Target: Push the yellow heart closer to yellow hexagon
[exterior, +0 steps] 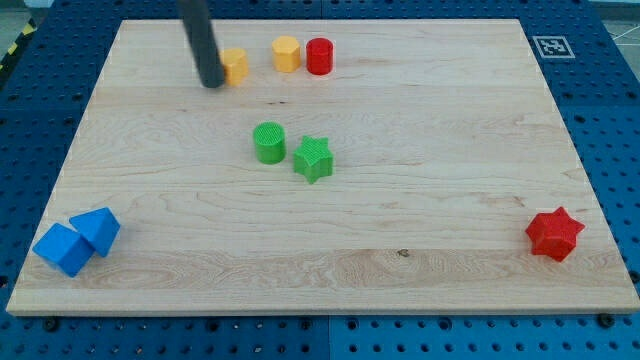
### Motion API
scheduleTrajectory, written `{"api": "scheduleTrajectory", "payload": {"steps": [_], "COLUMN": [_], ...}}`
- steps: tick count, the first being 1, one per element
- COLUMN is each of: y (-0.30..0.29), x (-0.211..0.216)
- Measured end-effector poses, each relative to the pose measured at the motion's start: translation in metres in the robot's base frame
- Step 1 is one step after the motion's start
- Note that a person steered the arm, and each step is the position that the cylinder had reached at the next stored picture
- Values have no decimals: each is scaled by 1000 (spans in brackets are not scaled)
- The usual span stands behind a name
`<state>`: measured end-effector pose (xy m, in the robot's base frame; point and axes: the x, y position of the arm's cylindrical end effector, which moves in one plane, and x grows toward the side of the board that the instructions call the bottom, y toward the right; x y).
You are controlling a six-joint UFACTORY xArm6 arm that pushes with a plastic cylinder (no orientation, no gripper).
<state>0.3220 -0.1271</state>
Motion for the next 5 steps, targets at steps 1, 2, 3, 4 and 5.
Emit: {"api": "scheduleTrajectory", "payload": {"steps": [1, 2, 3, 4, 5], "y": [53, 75, 62, 13, -17], "x": [-5, -8, 1, 4, 17]}}
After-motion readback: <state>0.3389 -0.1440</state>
